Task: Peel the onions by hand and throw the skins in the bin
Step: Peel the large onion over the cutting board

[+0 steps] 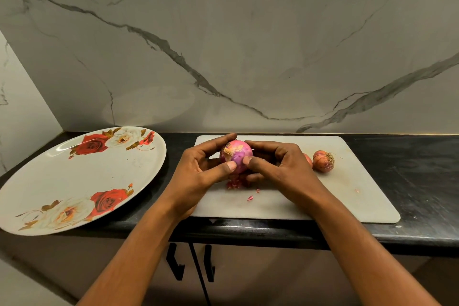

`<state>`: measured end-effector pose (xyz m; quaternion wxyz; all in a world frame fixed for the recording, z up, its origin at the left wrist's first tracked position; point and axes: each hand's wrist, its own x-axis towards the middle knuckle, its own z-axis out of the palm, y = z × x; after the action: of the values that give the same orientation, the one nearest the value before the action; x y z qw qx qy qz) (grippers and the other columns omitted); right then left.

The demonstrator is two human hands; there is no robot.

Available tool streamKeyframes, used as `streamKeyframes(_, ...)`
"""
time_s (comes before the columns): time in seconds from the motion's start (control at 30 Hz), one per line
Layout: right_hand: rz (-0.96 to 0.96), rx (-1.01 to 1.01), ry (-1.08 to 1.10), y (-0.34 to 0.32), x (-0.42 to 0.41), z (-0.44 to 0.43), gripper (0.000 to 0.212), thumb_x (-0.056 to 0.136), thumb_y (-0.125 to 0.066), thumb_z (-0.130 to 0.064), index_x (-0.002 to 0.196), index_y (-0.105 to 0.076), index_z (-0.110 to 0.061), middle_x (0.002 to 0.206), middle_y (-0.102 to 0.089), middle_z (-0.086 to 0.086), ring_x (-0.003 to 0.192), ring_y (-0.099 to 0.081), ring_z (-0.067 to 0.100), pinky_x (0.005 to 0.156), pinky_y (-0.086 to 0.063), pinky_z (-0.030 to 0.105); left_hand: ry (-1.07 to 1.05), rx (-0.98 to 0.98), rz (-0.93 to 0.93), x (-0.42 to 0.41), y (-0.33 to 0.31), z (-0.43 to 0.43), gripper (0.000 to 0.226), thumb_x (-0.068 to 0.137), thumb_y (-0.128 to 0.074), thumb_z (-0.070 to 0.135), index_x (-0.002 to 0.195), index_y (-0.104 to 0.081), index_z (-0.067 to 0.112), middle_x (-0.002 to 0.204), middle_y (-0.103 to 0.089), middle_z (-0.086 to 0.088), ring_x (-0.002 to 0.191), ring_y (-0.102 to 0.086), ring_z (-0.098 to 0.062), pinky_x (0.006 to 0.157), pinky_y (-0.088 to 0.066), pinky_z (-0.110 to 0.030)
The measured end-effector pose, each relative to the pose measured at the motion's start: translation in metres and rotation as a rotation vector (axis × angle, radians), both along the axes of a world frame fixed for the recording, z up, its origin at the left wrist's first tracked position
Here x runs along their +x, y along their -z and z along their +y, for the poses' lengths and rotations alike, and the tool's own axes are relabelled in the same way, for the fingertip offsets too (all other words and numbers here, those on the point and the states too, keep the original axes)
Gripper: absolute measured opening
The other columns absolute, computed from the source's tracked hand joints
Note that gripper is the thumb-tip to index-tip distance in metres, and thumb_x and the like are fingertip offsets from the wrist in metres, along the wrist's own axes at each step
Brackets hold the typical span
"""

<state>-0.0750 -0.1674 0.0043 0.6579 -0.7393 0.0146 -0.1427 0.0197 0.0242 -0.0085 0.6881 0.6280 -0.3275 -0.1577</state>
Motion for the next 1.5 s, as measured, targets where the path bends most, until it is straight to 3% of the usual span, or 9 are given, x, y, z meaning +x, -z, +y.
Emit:
streamKeyframes(0.2,-0.026,-0.027,-0.023,0.0007,-0.0009,-0.0011,0.039,0.092,-0.077,-0.004,0.124,-0.073,-0.026,0.116,-0.079,-0.002,0.106,-0.077,0.018,0.083,-0.066,0.038,-0.006,0.048,-0.075,-0.0017,0.0002,-0.0005,0.06,0.088,-0.08,0.01,0.145,-0.062,0.02,0.143,-0.065,-0.004,0.126,-0.068,-0.03,0.104,-0.056,-0.054)
streamKeyframes(0.43,-0.063,-0.068,-0.009,0.0014,-0.0003,-0.0017,0.042,0.097,-0.062,0.006,0.133,-0.072,-0.013,0.117,-0.079,0.0,0.107,-0.077,0.017,0.086,-0.065,0.038,-0.001,-0.023,-0.016,-0.0045,-0.0022,-0.0008,0.061,0.086,-0.077,0.01,0.145,-0.06,0.014,0.138,-0.068,-0.006,0.12,-0.071,-0.032,0.101,-0.058,-0.053)
streamKeyframes(0.63,-0.041,0.014,-0.014,-0.0007,-0.0012,-0.0009,0.033,0.095,-0.074,-0.006,0.124,-0.075,-0.019,0.112,-0.081,0.003,0.1,-0.079,0.021,0.084,-0.066,0.042,0.005,0.017,-0.05,-0.0039,-0.0018,-0.0002,0.06,0.088,-0.078,0.009,0.145,-0.061,0.016,0.14,-0.067,-0.006,0.124,-0.069,-0.031,0.103,-0.056,-0.056)
streamKeyframes(0.8,-0.045,0.007,-0.034,0.0,-0.0012,-0.0012,0.036,0.093,-0.072,-0.001,0.119,-0.075,-0.025,0.113,-0.08,0.002,0.102,-0.079,0.022,0.085,-0.066,0.044,-0.007,0.044,-0.083,-0.0051,-0.0025,-0.0011,0.063,0.084,-0.08,0.012,0.144,-0.062,0.017,0.141,-0.066,-0.002,0.125,-0.068,-0.026,0.102,-0.058,-0.05)
streamKeyframes(1.1,-0.077,-0.103,0.04,0.0038,0.0024,-0.0031,0.042,0.095,-0.064,0.006,0.132,-0.072,-0.013,0.121,-0.078,0.0,0.108,-0.076,0.016,0.084,-0.066,0.039,0.014,-0.01,-0.027,-0.0042,-0.0019,-0.0004,0.061,0.088,-0.079,0.008,0.145,-0.06,0.014,0.14,-0.066,-0.008,0.123,-0.069,-0.034,0.104,-0.055,-0.057)
streamKeyframes(1.2,-0.06,-0.034,0.028,0.0036,0.003,-0.0031,0.041,0.098,-0.059,0.007,0.133,-0.072,-0.01,0.121,-0.078,0.005,0.104,-0.078,0.021,0.084,-0.065,0.038,0.007,-0.006,-0.038,-0.003,-0.0014,-0.0006,0.06,0.088,-0.079,0.008,0.145,-0.061,0.015,0.138,-0.065,-0.007,0.122,-0.069,-0.034,0.103,-0.056,-0.057)
streamKeyframes(1.33,-0.044,0.061,0.011,0.0008,0.001,-0.0021,0.031,0.099,-0.068,-0.004,0.128,-0.074,-0.01,0.113,-0.08,0.006,0.097,-0.08,0.024,0.078,-0.066,0.033,0.013,0.001,-0.047,-0.0023,-0.0008,-0.0001,0.06,0.087,-0.079,0.009,0.144,-0.062,0.017,0.14,-0.065,-0.007,0.124,-0.068,-0.034,0.104,-0.055,-0.056)
streamKeyframes(1.5,-0.045,0.107,-0.002,-0.0012,-0.001,-0.0016,0.03,0.095,-0.071,0.001,0.119,-0.075,-0.016,0.107,-0.081,0.004,0.097,-0.08,0.024,0.075,-0.066,0.032,0.028,0.031,-0.078,-0.002,-0.0006,0.0008,0.06,0.089,-0.078,0.005,0.145,-0.061,0.018,0.142,-0.065,-0.007,0.127,-0.066,-0.032,0.104,-0.056,-0.055)
